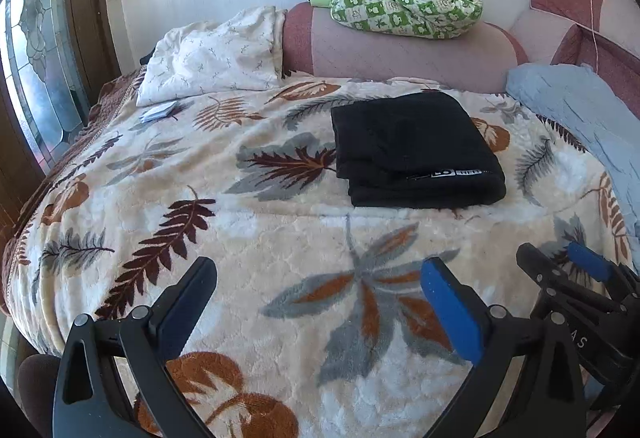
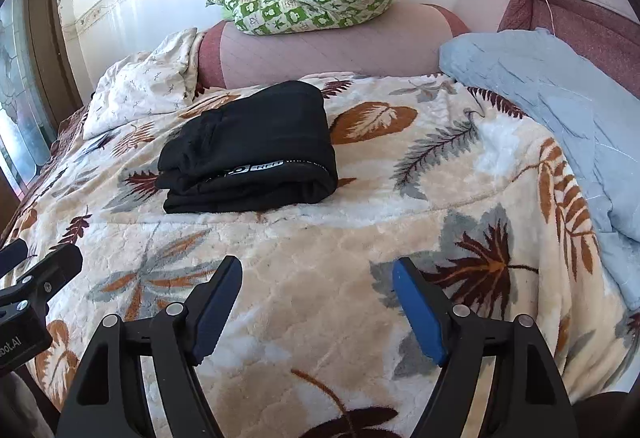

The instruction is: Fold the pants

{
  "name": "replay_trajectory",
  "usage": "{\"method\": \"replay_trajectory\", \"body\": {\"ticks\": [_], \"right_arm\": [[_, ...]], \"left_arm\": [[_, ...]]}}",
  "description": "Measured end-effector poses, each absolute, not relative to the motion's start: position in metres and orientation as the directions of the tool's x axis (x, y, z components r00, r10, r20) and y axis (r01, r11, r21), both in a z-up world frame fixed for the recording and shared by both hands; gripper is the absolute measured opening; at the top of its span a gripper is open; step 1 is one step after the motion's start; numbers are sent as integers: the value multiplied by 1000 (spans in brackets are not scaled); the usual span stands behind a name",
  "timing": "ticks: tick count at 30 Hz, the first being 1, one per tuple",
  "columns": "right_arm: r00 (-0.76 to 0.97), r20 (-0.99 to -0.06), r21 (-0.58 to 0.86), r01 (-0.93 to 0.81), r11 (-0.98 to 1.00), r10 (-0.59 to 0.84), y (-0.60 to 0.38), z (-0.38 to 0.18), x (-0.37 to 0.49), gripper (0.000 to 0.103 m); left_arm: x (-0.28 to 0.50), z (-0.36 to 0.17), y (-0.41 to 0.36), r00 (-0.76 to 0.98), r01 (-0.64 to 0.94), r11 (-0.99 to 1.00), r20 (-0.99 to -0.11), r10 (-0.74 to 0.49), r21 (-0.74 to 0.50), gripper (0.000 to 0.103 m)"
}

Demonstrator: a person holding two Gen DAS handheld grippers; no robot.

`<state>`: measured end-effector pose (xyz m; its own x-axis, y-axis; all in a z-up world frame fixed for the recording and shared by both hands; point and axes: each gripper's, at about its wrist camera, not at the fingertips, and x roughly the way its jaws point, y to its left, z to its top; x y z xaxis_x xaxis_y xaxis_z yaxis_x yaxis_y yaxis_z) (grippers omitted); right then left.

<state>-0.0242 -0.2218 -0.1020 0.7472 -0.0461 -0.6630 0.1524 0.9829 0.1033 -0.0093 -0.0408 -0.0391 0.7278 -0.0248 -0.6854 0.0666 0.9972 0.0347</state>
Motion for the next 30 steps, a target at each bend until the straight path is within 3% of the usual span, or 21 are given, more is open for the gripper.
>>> {"method": "replay_trajectory", "body": {"ticks": [30], "right_arm": [[707,-706,86,143,986,-41,-215,-117,-18,85]], "left_arm": [[0,-67,-42,634,89,996,-770,-68,-15,102]]}}
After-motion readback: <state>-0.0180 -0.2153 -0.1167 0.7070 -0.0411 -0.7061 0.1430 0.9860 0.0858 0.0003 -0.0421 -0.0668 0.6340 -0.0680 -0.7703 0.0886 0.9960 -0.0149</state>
